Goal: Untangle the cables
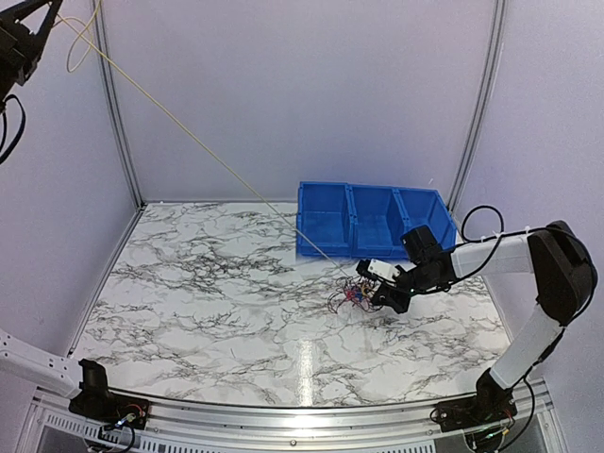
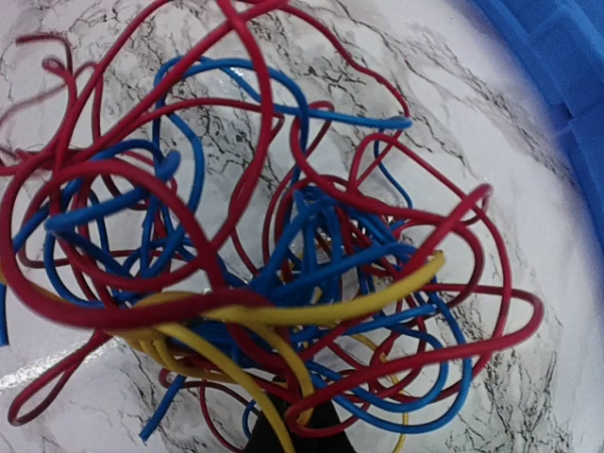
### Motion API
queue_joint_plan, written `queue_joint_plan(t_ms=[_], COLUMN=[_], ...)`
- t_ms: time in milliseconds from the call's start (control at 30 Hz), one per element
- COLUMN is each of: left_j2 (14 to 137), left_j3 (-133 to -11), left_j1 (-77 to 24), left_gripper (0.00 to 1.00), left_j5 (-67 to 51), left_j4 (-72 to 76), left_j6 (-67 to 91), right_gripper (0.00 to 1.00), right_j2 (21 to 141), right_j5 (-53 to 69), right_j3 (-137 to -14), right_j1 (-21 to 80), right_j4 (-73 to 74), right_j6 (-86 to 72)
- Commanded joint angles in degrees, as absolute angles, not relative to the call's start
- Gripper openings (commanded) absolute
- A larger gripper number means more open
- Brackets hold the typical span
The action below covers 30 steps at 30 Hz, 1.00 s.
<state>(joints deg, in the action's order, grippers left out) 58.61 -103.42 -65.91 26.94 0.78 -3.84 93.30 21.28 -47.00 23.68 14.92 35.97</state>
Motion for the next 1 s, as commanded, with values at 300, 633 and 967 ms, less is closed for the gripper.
queue_joint_plan(t_ms=[300,633,967], left_j2=[53.7,53.6,49.3], left_j3=[-110.1,-78.8,-44.3], left_j1=[-65.8,-65.8,-65.8], left_gripper=[0.0,0.0,0.0], left_j5=[32.0,32.4,31.6], left_j4=[0.2,-4.4,-13.0], left_j6=[-5.2,7.7,32.1], right_gripper=[0.0,0.0,0.08], right_j2=[96.9,86.9,77.8], right_j5=[7.3,12.9,18.0], right_j3=[-48.4,-47.3,-46.9], right_j1=[19.7,19.7,22.8], right_j4=[18.3,23.5,28.4], right_j6=[33.3,36.0,37.2])
